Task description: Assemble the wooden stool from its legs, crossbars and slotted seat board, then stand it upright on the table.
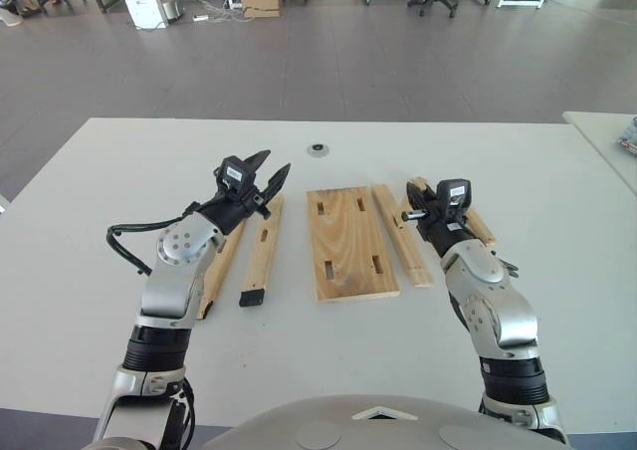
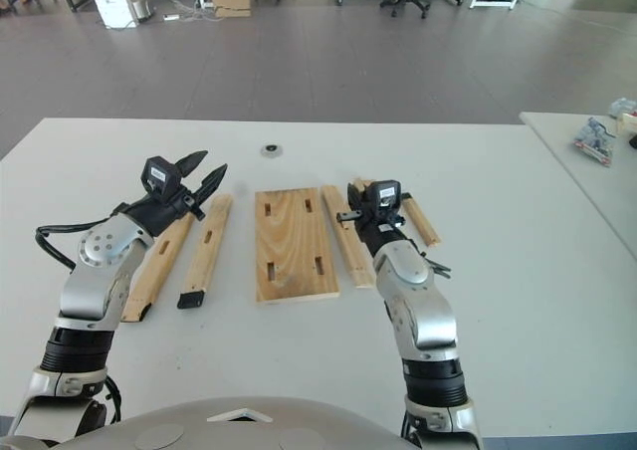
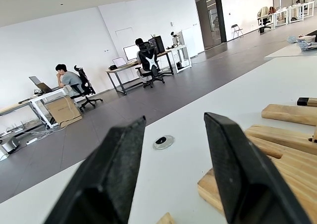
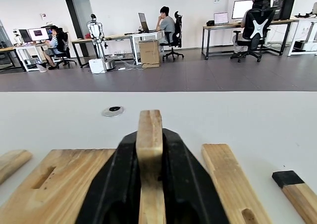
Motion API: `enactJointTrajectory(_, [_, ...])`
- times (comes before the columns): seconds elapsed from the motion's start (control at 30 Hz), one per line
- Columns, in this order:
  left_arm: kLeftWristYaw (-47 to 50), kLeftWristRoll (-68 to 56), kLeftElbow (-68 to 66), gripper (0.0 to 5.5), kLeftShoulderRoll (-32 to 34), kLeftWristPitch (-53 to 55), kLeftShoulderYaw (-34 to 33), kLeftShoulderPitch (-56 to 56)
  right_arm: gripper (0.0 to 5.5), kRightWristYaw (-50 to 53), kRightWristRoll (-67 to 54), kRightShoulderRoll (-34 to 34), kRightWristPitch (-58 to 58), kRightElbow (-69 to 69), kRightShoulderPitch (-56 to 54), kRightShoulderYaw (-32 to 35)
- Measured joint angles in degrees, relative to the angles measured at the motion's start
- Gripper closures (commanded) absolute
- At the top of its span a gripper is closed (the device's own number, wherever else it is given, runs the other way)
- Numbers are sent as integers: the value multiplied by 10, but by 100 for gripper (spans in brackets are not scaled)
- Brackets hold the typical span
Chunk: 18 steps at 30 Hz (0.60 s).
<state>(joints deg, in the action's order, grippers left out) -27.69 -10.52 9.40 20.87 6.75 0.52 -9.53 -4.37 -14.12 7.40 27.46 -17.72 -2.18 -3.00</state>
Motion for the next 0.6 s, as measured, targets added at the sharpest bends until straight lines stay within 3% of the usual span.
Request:
enactJointTrajectory(0.43, [9, 0, 0, 333, -3, 0, 0, 0, 508, 33, 48, -11, 21, 5, -19, -15])
enactJointTrajectory(0.6, [11, -1, 0, 333, -6, -1, -5, 0, 383, 31, 60, 16, 62, 64, -7, 14])
